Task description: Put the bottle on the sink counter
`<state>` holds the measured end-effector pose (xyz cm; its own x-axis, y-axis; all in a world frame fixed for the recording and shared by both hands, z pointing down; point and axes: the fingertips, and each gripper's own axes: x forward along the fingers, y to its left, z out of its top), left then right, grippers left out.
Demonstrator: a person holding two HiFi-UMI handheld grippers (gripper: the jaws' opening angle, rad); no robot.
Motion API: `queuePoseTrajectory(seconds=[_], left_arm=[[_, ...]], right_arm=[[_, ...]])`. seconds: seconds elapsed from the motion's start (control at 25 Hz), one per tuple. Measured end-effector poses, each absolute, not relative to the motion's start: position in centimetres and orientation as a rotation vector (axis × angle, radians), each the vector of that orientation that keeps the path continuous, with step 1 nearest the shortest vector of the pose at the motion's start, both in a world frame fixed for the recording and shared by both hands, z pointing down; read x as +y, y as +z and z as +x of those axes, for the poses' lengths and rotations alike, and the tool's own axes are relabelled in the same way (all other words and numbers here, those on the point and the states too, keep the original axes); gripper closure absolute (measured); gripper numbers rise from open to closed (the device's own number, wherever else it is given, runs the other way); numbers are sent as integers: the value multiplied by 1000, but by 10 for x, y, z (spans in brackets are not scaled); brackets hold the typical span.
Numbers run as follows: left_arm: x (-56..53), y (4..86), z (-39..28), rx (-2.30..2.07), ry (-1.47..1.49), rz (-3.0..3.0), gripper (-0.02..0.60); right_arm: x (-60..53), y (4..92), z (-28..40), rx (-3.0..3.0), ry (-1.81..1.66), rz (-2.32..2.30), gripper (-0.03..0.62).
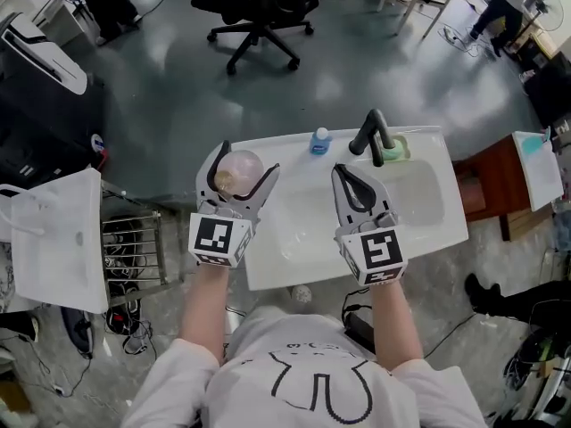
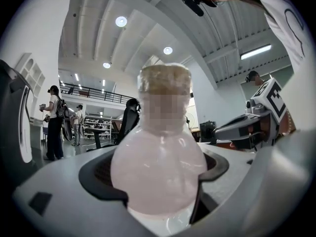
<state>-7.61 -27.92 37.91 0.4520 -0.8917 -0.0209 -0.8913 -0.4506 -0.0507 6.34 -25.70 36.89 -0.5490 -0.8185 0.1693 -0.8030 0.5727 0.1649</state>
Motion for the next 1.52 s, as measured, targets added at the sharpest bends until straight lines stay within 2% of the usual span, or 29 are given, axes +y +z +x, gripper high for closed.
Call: queuePoseTrajectory(seconds=[0.56, 1.52], left_arm=[[-319, 441, -76, 1562, -60, -2759, 166], [-352, 544, -82, 1571, -288, -2898, 166]], right_arm=[[-294, 416, 6, -2640, 62, 1150, 565], [-304, 476, 50, -2484, 210, 1276, 565]])
